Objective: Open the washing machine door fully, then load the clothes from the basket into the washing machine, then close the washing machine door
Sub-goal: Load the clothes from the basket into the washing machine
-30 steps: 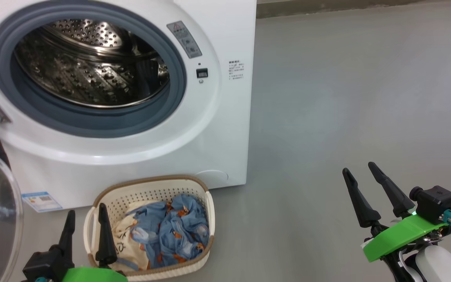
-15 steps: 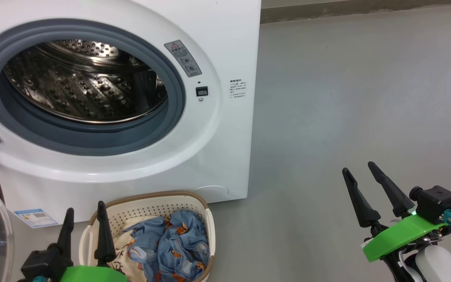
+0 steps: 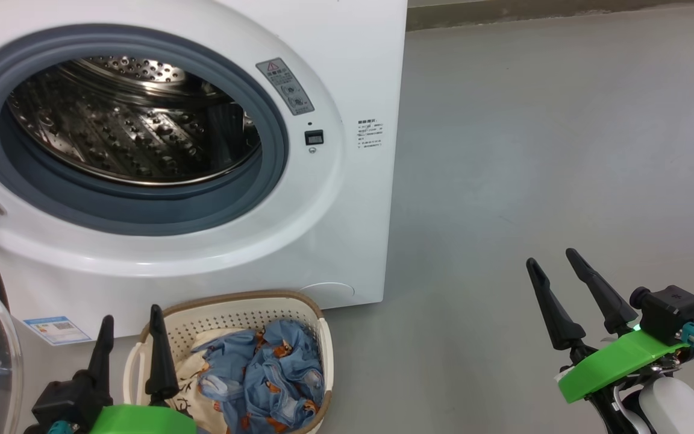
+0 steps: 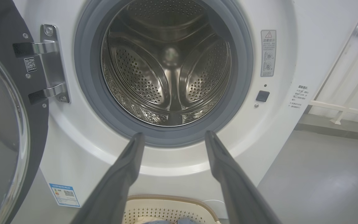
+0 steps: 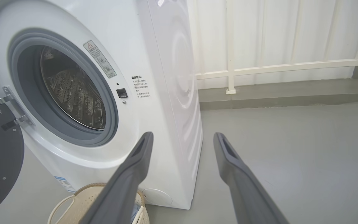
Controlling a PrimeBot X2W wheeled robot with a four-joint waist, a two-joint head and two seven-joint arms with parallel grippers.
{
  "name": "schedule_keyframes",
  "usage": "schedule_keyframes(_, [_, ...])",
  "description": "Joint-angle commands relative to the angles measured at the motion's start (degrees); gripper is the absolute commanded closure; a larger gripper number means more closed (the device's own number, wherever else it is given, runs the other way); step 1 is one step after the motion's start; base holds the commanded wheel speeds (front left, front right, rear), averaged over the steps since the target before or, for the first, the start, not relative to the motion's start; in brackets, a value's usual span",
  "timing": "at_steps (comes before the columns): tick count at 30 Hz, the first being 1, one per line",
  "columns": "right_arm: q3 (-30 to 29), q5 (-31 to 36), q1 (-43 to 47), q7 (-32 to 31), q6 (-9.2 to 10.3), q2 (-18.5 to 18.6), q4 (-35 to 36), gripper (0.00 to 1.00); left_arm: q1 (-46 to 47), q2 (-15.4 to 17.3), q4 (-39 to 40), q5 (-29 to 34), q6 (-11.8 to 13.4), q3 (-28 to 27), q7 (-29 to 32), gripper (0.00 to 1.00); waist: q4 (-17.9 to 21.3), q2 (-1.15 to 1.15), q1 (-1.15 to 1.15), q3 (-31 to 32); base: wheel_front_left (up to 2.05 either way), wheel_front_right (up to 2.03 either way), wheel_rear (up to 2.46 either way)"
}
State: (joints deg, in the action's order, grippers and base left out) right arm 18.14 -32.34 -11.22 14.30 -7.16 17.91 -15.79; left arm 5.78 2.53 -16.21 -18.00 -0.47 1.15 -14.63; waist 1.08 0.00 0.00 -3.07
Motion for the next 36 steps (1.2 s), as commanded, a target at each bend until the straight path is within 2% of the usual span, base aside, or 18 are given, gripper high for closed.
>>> schedule_keyframes(1, [0.74, 0.02, -1.49, 0.7, -0.33, 1.06, 1.29, 0.0, 2.03, 0.41, 1.14, 0.6, 0.06, -1.76, -0.37, 0.0, -0.05, 0.0, 0.0, -0.01, 0.0, 0.0, 0.0])
schedule_keyframes(21, [2.2, -0.3, -1.66, 0.7, -0.33, 1.47, 0.96, 0.0, 2.24, 0.36, 0.67, 1.29, 0.11, -1.29, -0.37, 0.0, -0.1, 0.0, 0.0, -0.39, 0.0, 0.0, 0.0])
schedule_keyframes(36, [2.84, -1.86, -2.71, 0.7, -0.33, 2.1, 0.9, 0.0, 5.12, 0.35, -3.16, 1.47, 1.64, 1.05, -0.37, 0.0, 0.24, 0.0, 0.0, -5.99, 0.0, 0.0, 0.0])
